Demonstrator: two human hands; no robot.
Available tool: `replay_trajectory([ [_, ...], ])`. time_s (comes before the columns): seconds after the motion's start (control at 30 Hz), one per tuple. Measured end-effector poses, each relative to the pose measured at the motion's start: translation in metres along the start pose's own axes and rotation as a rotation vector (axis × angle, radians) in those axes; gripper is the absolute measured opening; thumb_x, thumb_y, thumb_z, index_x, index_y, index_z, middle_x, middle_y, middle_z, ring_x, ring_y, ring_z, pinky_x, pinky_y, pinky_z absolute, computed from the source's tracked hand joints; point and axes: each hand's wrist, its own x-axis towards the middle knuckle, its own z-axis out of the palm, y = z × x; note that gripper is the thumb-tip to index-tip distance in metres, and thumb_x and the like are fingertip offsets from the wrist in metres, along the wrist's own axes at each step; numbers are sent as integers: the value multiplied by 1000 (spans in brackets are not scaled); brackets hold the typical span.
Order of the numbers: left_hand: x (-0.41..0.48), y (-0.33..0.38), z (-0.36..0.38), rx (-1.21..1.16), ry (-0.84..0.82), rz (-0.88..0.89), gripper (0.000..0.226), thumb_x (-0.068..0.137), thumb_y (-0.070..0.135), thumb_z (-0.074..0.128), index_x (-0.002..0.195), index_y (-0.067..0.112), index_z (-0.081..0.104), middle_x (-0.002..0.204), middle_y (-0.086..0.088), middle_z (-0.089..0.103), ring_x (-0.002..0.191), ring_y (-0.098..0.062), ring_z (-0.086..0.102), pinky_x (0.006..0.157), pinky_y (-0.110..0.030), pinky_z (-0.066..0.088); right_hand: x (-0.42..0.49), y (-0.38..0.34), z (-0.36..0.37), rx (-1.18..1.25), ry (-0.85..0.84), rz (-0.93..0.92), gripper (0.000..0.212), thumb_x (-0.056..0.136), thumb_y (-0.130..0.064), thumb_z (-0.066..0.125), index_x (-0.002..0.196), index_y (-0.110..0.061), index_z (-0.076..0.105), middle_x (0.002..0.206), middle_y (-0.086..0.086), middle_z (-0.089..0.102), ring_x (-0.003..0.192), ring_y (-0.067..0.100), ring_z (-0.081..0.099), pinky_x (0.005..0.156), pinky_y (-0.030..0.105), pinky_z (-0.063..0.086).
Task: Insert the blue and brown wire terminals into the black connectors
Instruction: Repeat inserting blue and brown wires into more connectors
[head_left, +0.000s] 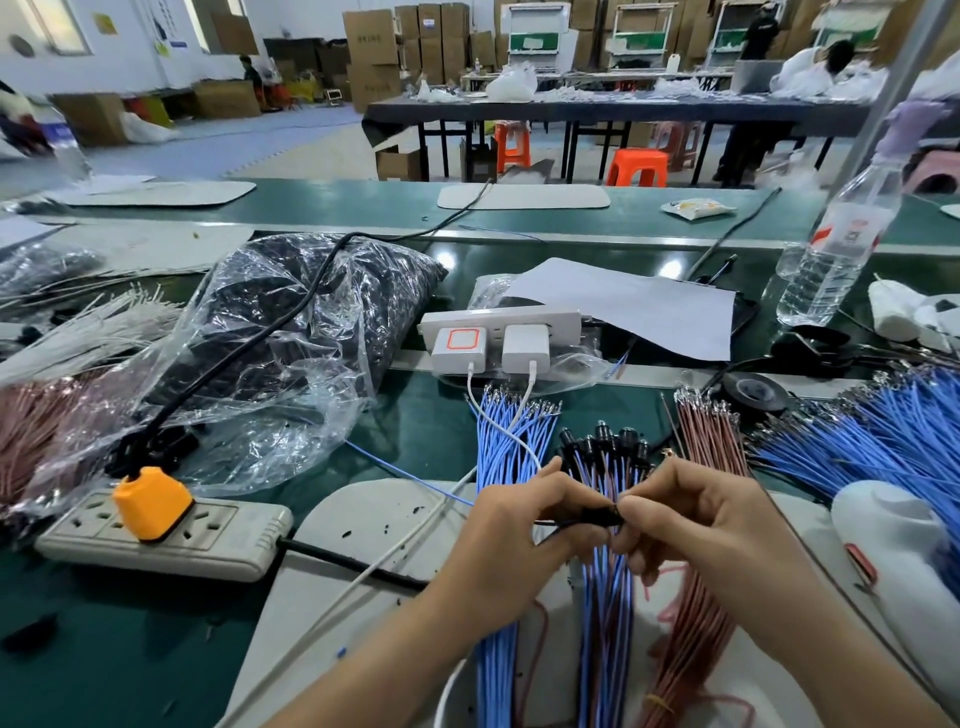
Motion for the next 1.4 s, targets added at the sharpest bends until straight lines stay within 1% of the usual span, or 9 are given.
replay_trajectory([
  [0.2,-2,-2,-2,-47,-48,-13,12,81,4,71,93,1,72,73,-7,73,64,5,62,114,-19,22,0,1,-4,23,-150,152,28,73,-14,65,81,4,45,70,32,66,55,37,65,48,33,54],
  [0.37,-1,0,-3,-58,-55,-33,15,80,6,73,91,-2,73,74,-11,73,63,-5,62,112,-19,28,-1,1,-8,44,-197,208,26,72,-21,69,77,-5,48,73,30,67,57,36,65,47,32,53],
  [0.47,-3,4,-2,-133,-83,-72,12,80,9,73,89,1,72,71,-4,71,64,-12,70,84,-14,49,0,2,-9,57,-181,177,18,70,-22,71,64,-15,57,62,19,62,52,27,57,44,28,48],
  [0.53,-3,6,-2,-182,-94,-95,4,82,11,72,86,12,70,69,-5,70,54,-11,67,60,-17,51,1,3,-8,100,-177,163,22,68,-27,77,62,-16,59,59,17,59,52,25,55,45,29,47],
  [0.6,-3,6,-2,-203,-95,-108,10,85,13,70,83,22,67,66,0,70,49,-11,64,54,-18,49,1,4,-8,140,-181,160,33,61,-35,87,63,-15,60,60,18,59,52,24,55,46,29,48],
  [0.8,-1,3,-2,-236,-89,-129,17,85,10,69,81,26,66,70,1,69,56,-21,67,59,-33,57,3,3,-9,64,-159,136,15,65,-18,76,63,-13,63,68,26,65,55,30,61,51,31,52],
  [0.97,-3,2,-1,-163,-106,-111,7,81,10,73,85,16,70,69,9,68,65,-5,69,74,-21,53,4,5,-8,115,-168,221,24,72,-18,69,72,1,54,65,24,64,54,31,64,49,33,54],
  [1.17,-3,1,1,-105,-62,-53,8,82,12,71,88,6,73,67,10,69,76,-1,67,105,-18,37,3,8,-9,176,-215,239,19,68,-16,74,70,-8,57,75,29,66,63,33,67,55,32,56],
  [1.4,-4,1,3,-143,-84,-12,8,84,7,68,86,0,69,63,22,66,58,-3,66,109,-21,32,3,8,-7,289,-217,265,21,68,-10,72,70,-6,51,68,23,62,54,29,62,50,32,54],
])
